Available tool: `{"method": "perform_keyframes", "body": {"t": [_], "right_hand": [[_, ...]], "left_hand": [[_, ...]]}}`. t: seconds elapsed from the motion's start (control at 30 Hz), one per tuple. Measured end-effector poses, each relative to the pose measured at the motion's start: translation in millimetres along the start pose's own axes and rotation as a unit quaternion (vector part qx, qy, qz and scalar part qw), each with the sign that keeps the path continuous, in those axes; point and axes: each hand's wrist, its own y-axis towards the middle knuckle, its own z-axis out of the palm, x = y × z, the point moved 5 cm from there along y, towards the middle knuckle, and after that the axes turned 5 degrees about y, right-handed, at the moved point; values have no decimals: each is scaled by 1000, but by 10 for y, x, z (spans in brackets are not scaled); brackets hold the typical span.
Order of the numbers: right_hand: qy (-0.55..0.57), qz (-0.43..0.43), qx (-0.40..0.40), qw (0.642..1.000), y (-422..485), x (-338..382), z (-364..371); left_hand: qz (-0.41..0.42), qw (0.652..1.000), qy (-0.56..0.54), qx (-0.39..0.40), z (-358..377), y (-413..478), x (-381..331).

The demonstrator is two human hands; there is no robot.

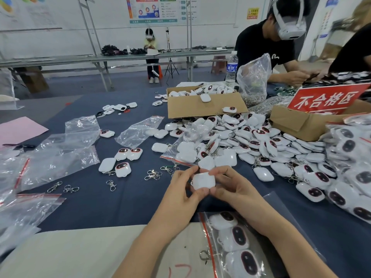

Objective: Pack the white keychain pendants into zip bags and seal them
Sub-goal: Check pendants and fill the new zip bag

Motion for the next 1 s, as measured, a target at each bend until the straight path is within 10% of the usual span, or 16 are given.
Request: {"method": "perform_keyframes", "body": {"t": [1.0], "right_hand": [[-72,20,-114,991,36,-29,-86]], "left_hand": [[5,999,-32,-42,-72,-33,-118]]}}
